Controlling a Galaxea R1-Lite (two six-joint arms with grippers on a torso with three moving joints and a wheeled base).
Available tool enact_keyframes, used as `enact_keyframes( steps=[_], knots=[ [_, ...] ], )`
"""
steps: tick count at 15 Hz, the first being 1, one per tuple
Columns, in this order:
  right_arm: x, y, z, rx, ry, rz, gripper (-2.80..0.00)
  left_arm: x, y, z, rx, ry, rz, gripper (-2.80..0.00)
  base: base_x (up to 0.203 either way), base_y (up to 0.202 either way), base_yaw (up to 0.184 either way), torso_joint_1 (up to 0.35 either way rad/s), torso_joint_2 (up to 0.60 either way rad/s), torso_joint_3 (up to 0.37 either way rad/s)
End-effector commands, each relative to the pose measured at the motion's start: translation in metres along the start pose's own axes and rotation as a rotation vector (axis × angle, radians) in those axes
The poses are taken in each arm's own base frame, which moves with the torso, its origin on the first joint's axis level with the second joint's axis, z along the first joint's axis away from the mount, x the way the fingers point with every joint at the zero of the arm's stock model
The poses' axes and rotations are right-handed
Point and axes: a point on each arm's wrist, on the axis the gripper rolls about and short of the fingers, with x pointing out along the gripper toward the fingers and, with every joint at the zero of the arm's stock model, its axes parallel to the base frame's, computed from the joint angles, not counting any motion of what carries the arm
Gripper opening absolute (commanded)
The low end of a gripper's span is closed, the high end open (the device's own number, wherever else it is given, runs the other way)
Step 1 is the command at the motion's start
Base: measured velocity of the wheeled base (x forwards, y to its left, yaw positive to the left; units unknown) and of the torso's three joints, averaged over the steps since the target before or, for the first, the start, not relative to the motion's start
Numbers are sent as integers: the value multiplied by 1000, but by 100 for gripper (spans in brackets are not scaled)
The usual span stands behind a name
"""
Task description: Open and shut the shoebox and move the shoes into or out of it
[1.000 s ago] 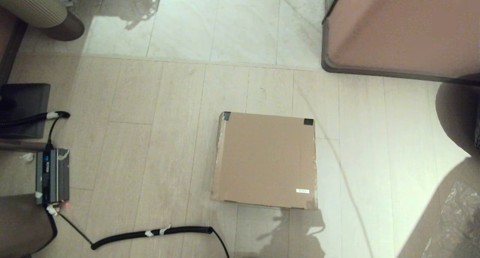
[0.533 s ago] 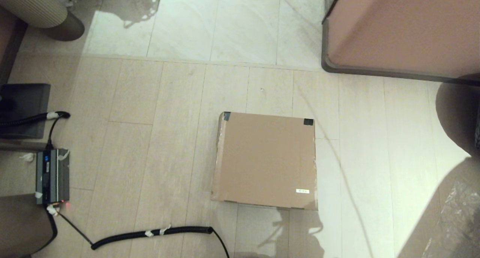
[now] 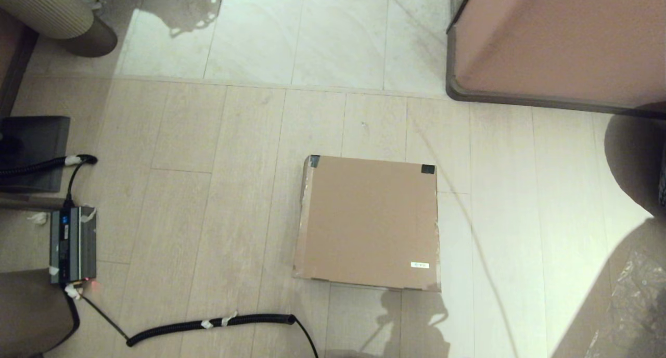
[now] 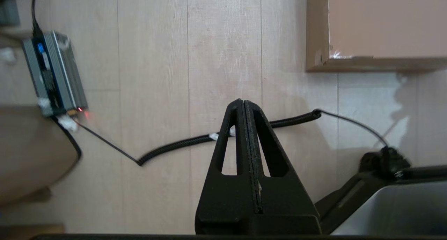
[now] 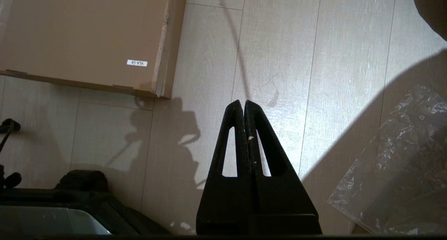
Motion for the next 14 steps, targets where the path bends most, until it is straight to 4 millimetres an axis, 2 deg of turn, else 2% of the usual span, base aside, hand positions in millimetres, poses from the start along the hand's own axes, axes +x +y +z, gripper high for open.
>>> enact_keyframes(
  steps=[1, 6, 9, 11, 14],
  knots=[
    [0, 0, 0, -1, -7, 1, -280, 0, 1, 1, -25, 2, 25, -280, 0, 0, 0, 0, 0, 0],
    [0, 0, 0, -10, -7, 1, -280, 2, 2, 2, -205, -47, 89, -280, 0, 0, 0, 0, 0, 0],
    [0, 0, 0, -21, -7, 3, -280, 2, 2, 2, -231, -44, 80, -280, 0, 0, 0, 0, 0, 0],
    [0, 0, 0, -31, -7, 4, -280, 2, 1, 1, -172, -38, 39, -280, 0, 0, 0, 0, 0, 0],
    [0, 0, 0, -30, -7, 4, -280, 3, -1, -2, 57, -43, -44, -280, 0, 0, 0, 0, 0, 0]
  ],
)
